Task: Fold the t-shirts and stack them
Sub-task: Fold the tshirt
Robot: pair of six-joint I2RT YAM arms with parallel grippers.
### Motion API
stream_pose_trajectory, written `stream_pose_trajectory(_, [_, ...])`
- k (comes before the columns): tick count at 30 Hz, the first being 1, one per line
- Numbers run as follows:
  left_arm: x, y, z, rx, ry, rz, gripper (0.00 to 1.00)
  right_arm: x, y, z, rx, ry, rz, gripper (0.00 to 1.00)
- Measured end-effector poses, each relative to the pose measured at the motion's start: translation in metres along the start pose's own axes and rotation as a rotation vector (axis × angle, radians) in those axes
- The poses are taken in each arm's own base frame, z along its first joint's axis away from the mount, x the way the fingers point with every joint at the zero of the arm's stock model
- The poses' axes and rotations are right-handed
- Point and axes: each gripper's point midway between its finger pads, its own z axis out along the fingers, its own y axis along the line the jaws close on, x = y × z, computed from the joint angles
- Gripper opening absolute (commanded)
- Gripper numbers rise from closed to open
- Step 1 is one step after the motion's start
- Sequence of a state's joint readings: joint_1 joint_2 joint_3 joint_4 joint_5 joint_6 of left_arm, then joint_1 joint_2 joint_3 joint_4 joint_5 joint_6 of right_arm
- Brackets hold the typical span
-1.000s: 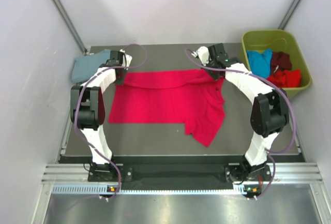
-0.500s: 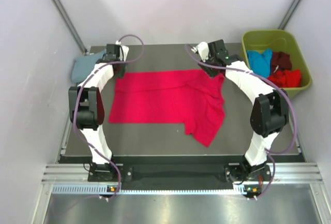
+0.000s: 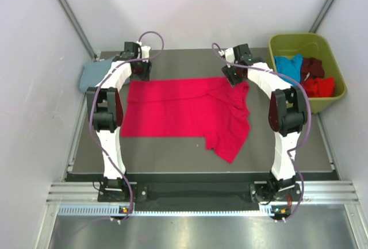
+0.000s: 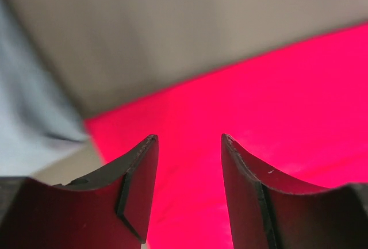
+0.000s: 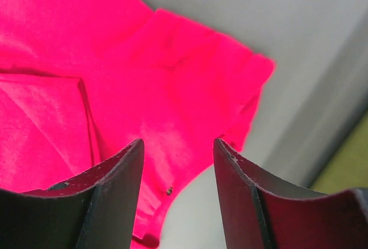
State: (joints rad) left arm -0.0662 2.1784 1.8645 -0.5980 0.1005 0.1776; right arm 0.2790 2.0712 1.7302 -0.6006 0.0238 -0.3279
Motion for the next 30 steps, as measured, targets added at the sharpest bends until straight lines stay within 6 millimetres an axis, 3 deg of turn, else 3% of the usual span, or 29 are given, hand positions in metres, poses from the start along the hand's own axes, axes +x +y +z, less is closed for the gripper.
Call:
stream_pose_trajectory(3, [0.014, -0.015, 0.003, 0.063, 0.05, -0.031, 0.52, 0.005, 0.008, 0.004, -0.038, 0.013, 0.023, 0.51])
stream_pose_trajectory(12, [0.032, -0.046, 0.009, 0.157, 0.118, -0.039, 0.5, -0.011, 0.036, 0.009, -0.153, -0.027, 0.038, 0.5])
stream_pose_trajectory(17, [0.052, -0.053, 0.021, 0.189, 0.181, -0.069, 0.5, -0.005, 0.06, 0.021, -0.216, 0.003, 0.029, 0.5])
stream_pose_trajectory(23, [0.053, -0.055, 0.021, 0.192, 0.188, -0.081, 0.5, 0.004, 0.077, 0.031, -0.265, 0.036, 0.02, 0.49])
stream_pose_trajectory(30, [0.051, -0.054, 0.021, 0.191, 0.182, -0.08, 0.5, 0.01, 0.083, 0.036, -0.282, 0.058, 0.02, 0.28])
